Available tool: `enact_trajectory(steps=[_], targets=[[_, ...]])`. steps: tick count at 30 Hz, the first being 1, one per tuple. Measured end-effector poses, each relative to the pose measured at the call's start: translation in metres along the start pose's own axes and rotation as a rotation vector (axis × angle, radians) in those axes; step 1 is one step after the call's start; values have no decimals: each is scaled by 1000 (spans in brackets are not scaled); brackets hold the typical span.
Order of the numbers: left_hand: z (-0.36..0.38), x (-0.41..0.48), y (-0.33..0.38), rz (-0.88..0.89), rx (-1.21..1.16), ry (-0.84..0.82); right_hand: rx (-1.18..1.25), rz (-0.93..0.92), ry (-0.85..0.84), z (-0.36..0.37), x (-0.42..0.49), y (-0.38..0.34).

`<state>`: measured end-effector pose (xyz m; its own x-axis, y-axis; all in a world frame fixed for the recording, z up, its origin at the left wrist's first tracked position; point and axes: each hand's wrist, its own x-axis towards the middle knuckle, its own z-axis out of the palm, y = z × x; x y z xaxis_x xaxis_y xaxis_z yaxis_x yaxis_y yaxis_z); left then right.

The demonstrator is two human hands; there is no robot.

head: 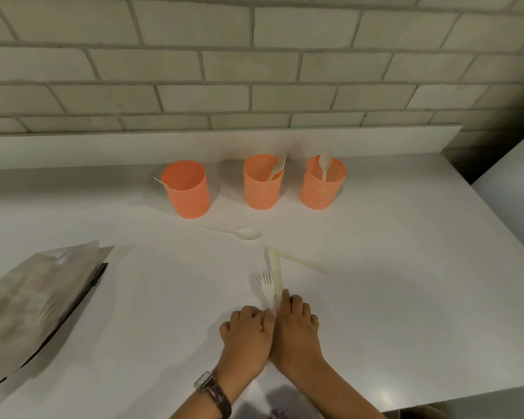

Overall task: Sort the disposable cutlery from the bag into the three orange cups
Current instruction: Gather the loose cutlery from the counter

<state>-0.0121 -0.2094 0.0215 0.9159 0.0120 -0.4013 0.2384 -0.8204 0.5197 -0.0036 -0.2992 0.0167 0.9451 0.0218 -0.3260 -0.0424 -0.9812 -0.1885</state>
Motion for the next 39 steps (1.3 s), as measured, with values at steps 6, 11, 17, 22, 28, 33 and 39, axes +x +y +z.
enact_trajectory(steps=[6, 11, 17, 22, 28, 33, 39], targets=[[-32, 23, -20, 53, -117, -97, -47, -30, 143, 11, 26, 4], [-100, 70, -53, 148, -293, 247, -130, -38, 109, -1, 32, 9], [-124, 141, -67, 318, 16, 312, 95, -72, 196, -39, 47, 34], [-106, 162, -79, 318, 266, 287, 113, -169, 205, -64, 89, 40], [-91, 114, -97, 123, 37, 288, 73, -202, 60, -50, 117, 34], [-89, 58, -94, -75, -524, 280, -130, -157, -40, -48, 105, 28], [-100, 14, -46, -54, -952, 370, 855, -15, -167, -82, 78, 5]])
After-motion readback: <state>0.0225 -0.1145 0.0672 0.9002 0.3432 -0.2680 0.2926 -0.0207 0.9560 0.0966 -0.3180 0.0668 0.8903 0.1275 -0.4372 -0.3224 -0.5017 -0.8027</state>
